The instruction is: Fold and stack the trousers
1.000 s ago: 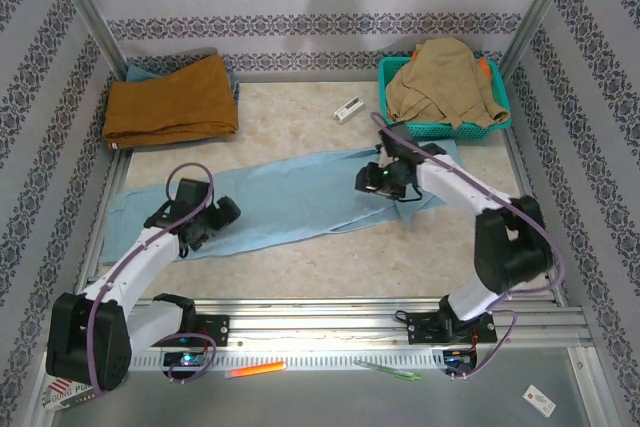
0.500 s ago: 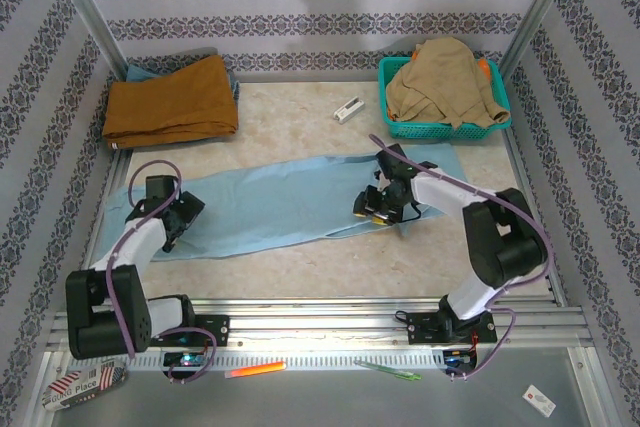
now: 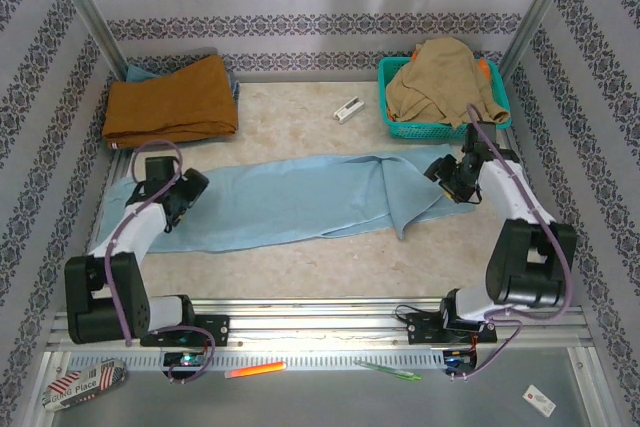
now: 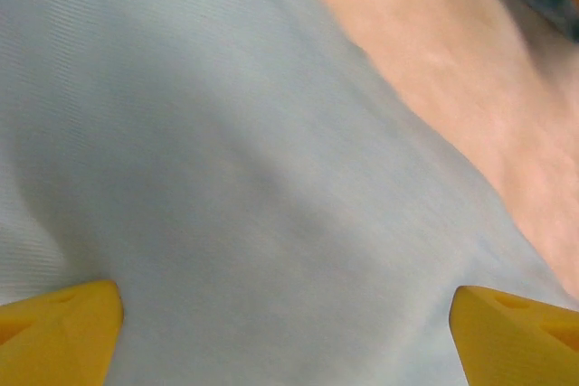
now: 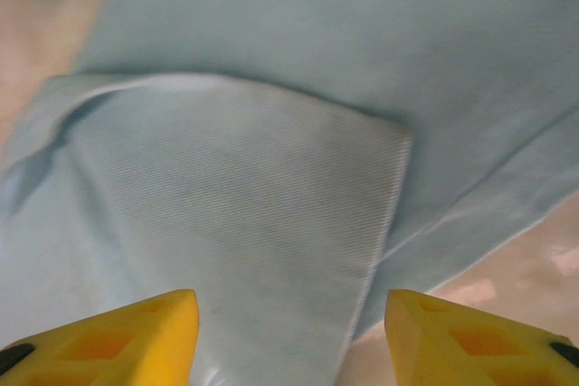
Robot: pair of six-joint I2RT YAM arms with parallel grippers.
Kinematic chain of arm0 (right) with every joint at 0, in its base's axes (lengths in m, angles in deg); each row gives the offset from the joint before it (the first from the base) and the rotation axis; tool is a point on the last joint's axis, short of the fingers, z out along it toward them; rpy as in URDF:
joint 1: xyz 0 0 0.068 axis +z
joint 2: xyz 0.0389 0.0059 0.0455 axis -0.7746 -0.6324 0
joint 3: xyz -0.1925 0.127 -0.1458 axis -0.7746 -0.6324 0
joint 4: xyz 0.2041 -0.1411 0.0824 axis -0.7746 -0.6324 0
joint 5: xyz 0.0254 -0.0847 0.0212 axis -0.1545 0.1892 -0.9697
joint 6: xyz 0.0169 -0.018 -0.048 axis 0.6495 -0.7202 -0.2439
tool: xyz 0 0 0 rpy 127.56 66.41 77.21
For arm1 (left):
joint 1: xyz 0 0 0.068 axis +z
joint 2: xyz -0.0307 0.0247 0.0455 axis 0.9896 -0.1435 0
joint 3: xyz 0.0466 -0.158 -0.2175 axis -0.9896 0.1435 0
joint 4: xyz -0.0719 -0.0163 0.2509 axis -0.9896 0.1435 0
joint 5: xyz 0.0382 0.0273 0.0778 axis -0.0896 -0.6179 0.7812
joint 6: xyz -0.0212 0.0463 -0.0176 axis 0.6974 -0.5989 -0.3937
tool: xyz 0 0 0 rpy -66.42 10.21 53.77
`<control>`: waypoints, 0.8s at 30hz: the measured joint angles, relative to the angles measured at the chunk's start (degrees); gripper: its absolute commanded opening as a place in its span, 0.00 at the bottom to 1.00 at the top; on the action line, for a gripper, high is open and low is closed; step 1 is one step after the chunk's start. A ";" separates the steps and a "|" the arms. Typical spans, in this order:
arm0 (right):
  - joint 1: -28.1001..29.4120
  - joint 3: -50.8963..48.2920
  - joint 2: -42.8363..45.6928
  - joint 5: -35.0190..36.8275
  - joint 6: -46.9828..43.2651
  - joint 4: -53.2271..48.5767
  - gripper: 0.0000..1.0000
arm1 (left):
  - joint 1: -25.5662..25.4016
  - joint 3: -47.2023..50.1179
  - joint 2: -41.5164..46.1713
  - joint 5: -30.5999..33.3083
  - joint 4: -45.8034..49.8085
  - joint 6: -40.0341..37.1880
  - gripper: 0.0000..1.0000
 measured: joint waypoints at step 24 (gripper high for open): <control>-0.52 3.45 -11.08 6.99 -2.67 1.36 0.00 | -32.35 9.22 -4.50 5.20 -15.06 6.05 0.88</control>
